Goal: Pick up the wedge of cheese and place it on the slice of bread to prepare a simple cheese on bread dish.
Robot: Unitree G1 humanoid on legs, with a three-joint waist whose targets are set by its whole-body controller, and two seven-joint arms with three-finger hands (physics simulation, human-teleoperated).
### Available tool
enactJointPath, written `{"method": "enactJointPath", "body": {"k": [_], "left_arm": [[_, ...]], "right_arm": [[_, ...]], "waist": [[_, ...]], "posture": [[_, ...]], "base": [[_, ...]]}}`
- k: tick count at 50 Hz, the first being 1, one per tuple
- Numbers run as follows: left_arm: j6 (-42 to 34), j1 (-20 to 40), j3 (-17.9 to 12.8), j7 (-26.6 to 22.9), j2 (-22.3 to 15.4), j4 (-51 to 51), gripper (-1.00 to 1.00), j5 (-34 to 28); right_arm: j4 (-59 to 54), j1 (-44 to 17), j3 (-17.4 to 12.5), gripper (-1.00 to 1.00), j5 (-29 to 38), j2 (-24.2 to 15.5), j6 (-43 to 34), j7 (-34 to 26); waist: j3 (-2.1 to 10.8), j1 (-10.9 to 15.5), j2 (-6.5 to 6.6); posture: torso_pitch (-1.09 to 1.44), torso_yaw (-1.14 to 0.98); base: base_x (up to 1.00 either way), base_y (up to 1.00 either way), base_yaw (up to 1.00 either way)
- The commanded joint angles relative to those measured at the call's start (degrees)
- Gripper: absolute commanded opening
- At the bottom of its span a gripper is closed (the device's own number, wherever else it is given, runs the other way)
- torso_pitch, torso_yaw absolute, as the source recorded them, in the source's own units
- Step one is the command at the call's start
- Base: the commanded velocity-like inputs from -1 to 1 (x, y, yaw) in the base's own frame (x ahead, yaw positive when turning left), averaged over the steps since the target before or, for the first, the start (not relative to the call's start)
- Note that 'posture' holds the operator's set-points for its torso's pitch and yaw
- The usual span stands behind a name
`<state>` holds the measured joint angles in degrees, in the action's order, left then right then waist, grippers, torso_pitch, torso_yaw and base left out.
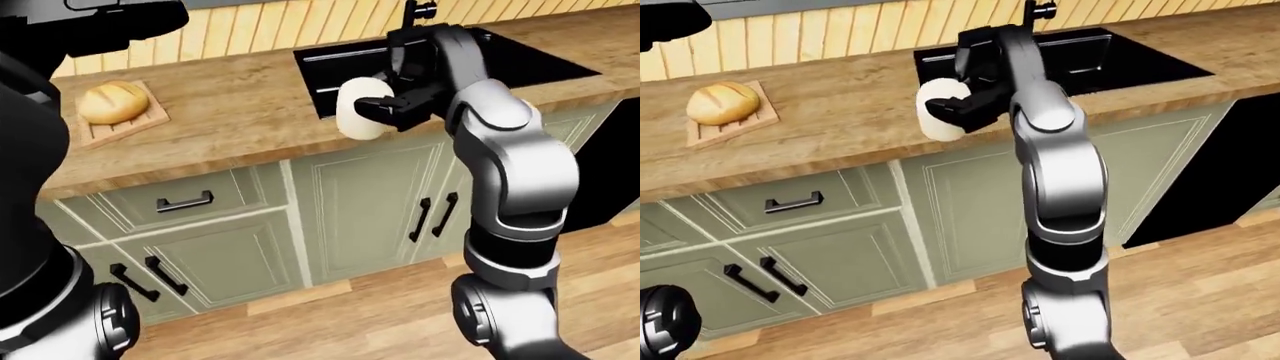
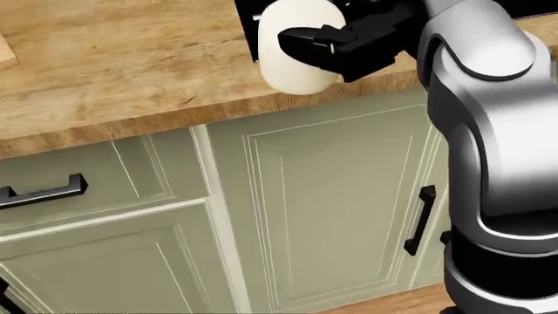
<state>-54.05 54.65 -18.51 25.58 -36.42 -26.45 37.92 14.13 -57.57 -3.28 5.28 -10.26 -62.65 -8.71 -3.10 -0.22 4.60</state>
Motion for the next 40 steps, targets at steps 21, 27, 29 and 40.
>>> {"method": "enactJointPath", "body": {"k": [21,27,29,40], "left_arm": [[1.61,1.07,0.26,-1.1,0.07,-0.46,1.0,-2.9],[1.04,1.32,-0.26,-1.18,0.09,-0.73,1.0,-2.87],[1.09,1.32,-0.22,-1.26,0.12,-0.69,1.0,-2.97],[0.82,1.36,-0.15,-1.24,0.29,-0.99,1.0,-3.01]], "right_arm": [[1.47,-1.92,-0.32,-1.0,-0.59,-0.57,2.48,0.46],[1.51,-1.99,-0.35,-1.0,-0.63,-0.72,2.36,0.52],[1.57,-2.01,-0.38,-1.0,-0.64,-0.75,2.31,0.55],[1.55,-2.05,-0.24,-1.0,-0.89,-0.56,2.24,0.61]], "waist": [[3.51,0.46,-8.29],[1.95,0.88,-5.54],[1.5,0.82,-4.54],[1.72,-0.12,-1.7]], "posture": [[0.0,0.0],[0.0,0.0],[0.0,0.0],[0.0,0.0]], "base": [[0.0,0.08,0.28],[0.0,0.0,0.38],[0.0,0.0,0.38],[0.0,0.07,0.31]]}}
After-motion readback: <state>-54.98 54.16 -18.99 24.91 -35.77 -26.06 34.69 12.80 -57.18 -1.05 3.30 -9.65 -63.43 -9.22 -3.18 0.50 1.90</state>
